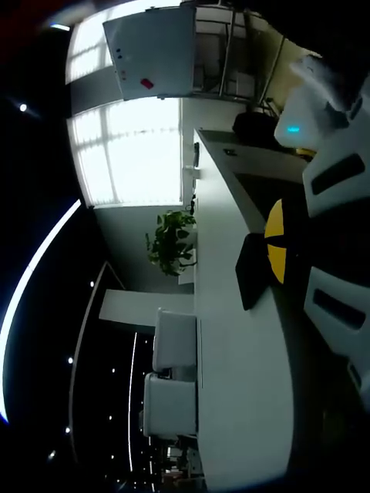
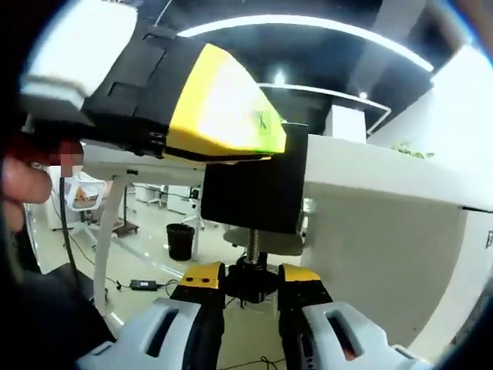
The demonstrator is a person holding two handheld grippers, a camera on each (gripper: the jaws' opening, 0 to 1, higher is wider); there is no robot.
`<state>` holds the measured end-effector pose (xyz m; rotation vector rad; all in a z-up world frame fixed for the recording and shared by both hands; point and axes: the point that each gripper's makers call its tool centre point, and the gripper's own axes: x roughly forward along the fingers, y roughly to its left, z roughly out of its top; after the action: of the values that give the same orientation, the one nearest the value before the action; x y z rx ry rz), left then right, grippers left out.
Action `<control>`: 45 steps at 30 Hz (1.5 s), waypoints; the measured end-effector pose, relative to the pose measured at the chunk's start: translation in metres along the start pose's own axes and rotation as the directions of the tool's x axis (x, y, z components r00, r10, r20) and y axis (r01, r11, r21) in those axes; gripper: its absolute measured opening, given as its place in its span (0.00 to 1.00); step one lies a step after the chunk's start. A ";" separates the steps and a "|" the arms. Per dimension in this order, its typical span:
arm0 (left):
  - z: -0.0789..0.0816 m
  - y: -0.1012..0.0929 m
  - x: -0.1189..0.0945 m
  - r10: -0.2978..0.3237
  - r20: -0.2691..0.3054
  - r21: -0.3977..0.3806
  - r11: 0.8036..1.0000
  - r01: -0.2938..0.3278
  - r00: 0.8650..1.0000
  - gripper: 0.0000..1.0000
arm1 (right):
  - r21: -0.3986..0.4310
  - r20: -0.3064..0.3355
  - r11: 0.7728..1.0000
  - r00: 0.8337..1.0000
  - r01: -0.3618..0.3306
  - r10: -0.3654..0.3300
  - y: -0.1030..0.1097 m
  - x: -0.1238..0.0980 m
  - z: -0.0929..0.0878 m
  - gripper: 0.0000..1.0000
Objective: Clamp the fixed fixture on the desktop, loosen the retaining clip, secure it to the edge of the desk, and tighten the retaining clip.
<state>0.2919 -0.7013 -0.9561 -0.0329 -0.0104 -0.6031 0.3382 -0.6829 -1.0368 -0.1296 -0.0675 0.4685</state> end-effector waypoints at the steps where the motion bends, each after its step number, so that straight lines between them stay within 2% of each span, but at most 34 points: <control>1: 0.000 0.000 0.000 -0.001 0.000 -0.001 1.000 0.001 1.000 0.01 | 0.002 0.005 1.000 1.000 -0.014 0.014 0.000 0.000 0.000 0.25; 3: 0.000 0.000 0.000 -0.001 -0.001 -0.001 1.000 0.001 1.000 0.01 | 0.016 0.021 0.997 0.997 -0.077 0.077 0.002 -0.001 0.001 0.25; 6: 0.000 0.000 0.001 0.000 -0.001 -0.003 1.000 0.000 1.000 0.01 | -0.013 0.027 0.983 0.983 -0.184 0.184 0.005 0.001 0.001 0.25; 9: 0.000 0.000 0.001 0.001 -0.003 -0.003 1.000 -0.001 1.000 0.01 | -0.019 0.029 0.955 0.954 -0.298 0.298 0.008 0.001 0.001 0.25; 13: 0.000 0.000 0.001 0.001 -0.006 -0.006 1.000 -0.001 1.000 0.01 | -0.009 0.045 0.913 0.912 -0.408 0.408 0.011 0.002 0.002 0.25; 15: 0.000 0.000 0.001 0.001 -0.008 -0.005 1.000 -0.001 1.000 0.01 | 0.023 0.058 0.874 0.873 -0.486 0.484 0.014 0.001 0.002 0.25; 18: -0.001 0.000 0.001 0.000 -0.011 0.004 1.000 0.000 1.000 0.01 | 0.021 0.056 0.811 0.811 -0.584 0.583 0.015 0.001 0.001 0.25; 20: -0.001 0.000 0.002 -0.002 -0.012 0.002 1.000 0.002 1.000 0.01 | 0.041 0.055 0.776 0.777 -0.630 0.627 0.017 0.000 0.001 0.25; 21: -0.001 0.000 0.002 -0.002 -0.013 0.004 1.000 0.002 1.000 0.01 | 0.027 0.057 0.768 0.768 -0.639 0.637 0.017 0.001 0.002 0.25; 22: -0.001 0.000 0.002 -0.001 -0.015 0.009 1.000 0.001 1.000 0.01 | 0.045 0.060 0.748 0.749 -0.662 0.660 0.019 -0.001 0.002 0.25; 23: -0.001 0.000 0.002 -0.001 -0.016 0.011 1.000 0.001 1.000 0.01 | 0.040 0.060 0.752 0.753 -0.658 0.656 0.017 0.001 0.001 0.25; 24: -0.001 0.000 0.002 -0.001 -0.016 0.010 1.000 0.001 1.000 0.01 | 0.028 0.063 0.745 0.744 -0.667 0.665 0.019 0.000 0.002 0.25; 27: -0.002 0.000 0.002 -0.001 -0.016 0.006 1.000 0.001 1.000 0.01 | 0.031 0.061 0.736 0.737 -0.676 0.674 0.020 0.000 0.002 0.25; 29: -0.002 0.000 0.003 0.002 -0.017 0.010 1.000 -0.002 1.000 0.01 | 0.036 0.055 0.741 0.741 -0.671 0.669 0.021 -0.001 0.002 0.25; 30: -0.002 0.000 0.003 0.002 -0.018 0.004 1.000 -0.002 1.000 0.01 | 0.061 0.044 0.751 0.753 -0.658 0.656 0.020 -0.001 0.001 0.25; 31: -0.003 0.000 0.004 0.001 -0.020 0.003 1.000 -0.001 1.000 0.01 | 0.065 0.043 0.755 0.758 -0.652 0.651 0.020 -0.002 0.001 0.25; 32: -0.004 0.000 0.004 0.002 -0.022 0.005 1.000 -0.002 1.000 0.01 | 0.068 0.038 0.771 0.774 -0.633 0.632 0.018 -0.003 0.001 0.27; 33: -0.003 0.000 0.004 0.003 -0.021 0.005 1.000 -0.003 1.000 0.01 | 0.080 0.045 0.782 0.786 -0.618 0.617 0.017 -0.003 0.002 0.35; 35: -0.003 0.000 0.004 0.002 -0.022 -0.001 1.000 -0.002 1.000 0.01 | 0.107 0.067 0.822 0.829 -0.560 0.556 0.010 -0.003 0.006 0.45; 37: -0.004 0.000 0.004 0.000 -0.022 -0.002 1.000 -0.001 1.000 0.01 | 0.119 0.067 0.869 0.877 -0.480 0.475 0.000 -0.003 0.006 0.46; 38: -0.004 0.000 0.004 -0.001 -0.022 -0.004 1.000 0.000 1.000 0.01 | 0.088 0.069 0.897 0.901 -0.434 0.429 -0.005 -0.004 0.007 0.46; 39: -0.004 0.000 0.004 -0.001 -0.024 -0.002 1.000 0.001 1.000 0.01 | 0.062 0.071 0.916 0.917 -0.396 0.392 -0.007 -0.005 0.008 0.46; 42: -0.004 0.000 0.004 -0.001 -0.025 0.002 1.000 0.001 1.000 0.01 | 0.058 0.072 0.962 0.962 -0.268 0.264 -0.011 -0.009 0.010 0.47; 45: -0.003 0.000 0.003 0.002 -0.025 0.008 1.000 -0.001 1.000 0.01 | 0.006 0.070 0.991 0.989 -0.134 0.134 -0.007 -0.012 0.009 0.47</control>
<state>0.2941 -0.7027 -0.9595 -0.0179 0.0112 -0.6018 0.3295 -0.6933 -1.0272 -0.1078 -0.1252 0.6077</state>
